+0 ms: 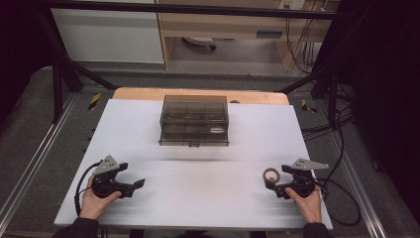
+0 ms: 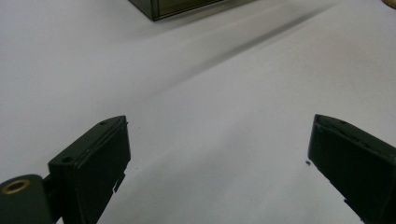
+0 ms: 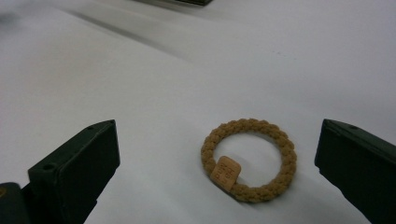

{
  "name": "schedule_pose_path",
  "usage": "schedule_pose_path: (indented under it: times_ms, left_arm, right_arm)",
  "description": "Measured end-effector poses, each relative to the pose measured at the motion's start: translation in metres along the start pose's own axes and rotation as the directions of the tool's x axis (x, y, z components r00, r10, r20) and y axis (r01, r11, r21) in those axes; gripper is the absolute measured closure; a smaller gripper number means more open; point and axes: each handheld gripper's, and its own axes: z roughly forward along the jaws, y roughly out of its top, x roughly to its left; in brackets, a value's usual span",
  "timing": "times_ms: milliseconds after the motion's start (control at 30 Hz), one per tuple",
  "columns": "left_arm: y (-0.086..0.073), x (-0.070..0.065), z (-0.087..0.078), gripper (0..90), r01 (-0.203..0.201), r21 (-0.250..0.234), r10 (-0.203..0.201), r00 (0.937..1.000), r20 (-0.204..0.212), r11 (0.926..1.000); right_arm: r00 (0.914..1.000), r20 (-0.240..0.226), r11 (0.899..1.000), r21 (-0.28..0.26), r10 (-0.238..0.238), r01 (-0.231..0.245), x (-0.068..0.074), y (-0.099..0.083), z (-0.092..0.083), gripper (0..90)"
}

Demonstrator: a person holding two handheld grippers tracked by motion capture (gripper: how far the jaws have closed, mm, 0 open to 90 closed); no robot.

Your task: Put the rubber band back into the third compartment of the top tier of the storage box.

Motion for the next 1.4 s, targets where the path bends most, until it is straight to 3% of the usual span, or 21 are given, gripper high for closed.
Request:
schedule_pose_path:
  times_ms: [700, 1100, 1400]
  left_arm:
    - [0.0, 0.001, -0.001, 5.5, 0.008, -0.002, -0.008, 0.9999, -0.013, 1.0]
    - [-0.001, 0.002, 0.0, 6.0, 0.006, 0.003, -0.006, 0.9999, -0.011, 1.0]
    - [-0.002, 0.003, 0.0, 6.4, 0.009, 0.005, -0.009, 0.9999, -0.014, 0.9999]
  right_arm:
    - [0.9989, 0.045, 0.999, 0.037, 0.013, -0.014, -0.015, 0.015, 0.01, 3.3]
    - [0.9961, 0.088, 0.998, 0.069, -0.006, 0.0, -0.018, 0.011, 0.014, 14.3]
    - [0.9924, 0.123, 0.998, 0.064, 0.011, -0.019, -0.024, 0.006, 0.01, 32.6]
